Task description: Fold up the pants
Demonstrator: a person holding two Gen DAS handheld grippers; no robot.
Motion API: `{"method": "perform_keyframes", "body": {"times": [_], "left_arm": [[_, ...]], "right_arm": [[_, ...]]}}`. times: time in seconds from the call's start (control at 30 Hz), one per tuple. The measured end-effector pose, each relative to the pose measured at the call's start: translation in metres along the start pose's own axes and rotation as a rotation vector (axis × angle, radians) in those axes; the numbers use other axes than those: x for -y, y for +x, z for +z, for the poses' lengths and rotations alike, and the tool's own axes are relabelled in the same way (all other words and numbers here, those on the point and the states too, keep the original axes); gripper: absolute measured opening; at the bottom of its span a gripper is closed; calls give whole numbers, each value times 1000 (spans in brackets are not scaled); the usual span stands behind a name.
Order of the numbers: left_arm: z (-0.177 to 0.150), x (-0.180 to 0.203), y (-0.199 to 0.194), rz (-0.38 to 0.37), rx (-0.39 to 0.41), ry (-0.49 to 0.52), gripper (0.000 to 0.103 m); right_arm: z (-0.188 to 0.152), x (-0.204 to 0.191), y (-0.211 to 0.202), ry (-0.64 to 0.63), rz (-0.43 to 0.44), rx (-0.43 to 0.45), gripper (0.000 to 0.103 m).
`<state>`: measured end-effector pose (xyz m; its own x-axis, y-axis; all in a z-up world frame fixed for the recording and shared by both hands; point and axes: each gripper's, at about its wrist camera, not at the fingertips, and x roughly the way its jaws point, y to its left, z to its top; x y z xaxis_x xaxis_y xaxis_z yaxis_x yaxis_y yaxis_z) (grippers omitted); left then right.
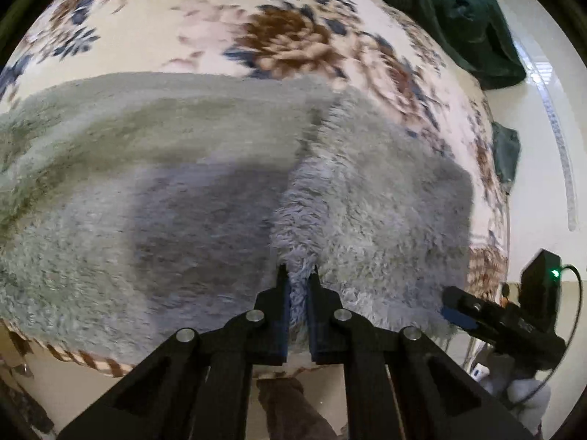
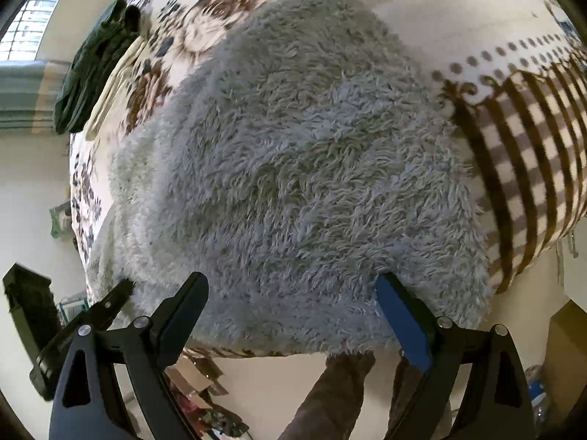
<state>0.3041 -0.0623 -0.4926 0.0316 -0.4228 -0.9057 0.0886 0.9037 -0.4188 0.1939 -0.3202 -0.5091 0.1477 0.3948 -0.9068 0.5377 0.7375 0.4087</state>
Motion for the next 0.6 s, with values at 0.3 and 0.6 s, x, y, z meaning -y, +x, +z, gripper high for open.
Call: {"method": "perform_keyframes", "body": {"times": [0.3, 0.6], "left_arm": [[-10, -11, 19, -126, -128, -98, 17], [2, -18, 29, -282, -115, -227, 48]], "right_arm": [[-4, -21, 34, -158, -211, -77, 95], [-7, -5, 13, -79, -138, -42, 95]]}}
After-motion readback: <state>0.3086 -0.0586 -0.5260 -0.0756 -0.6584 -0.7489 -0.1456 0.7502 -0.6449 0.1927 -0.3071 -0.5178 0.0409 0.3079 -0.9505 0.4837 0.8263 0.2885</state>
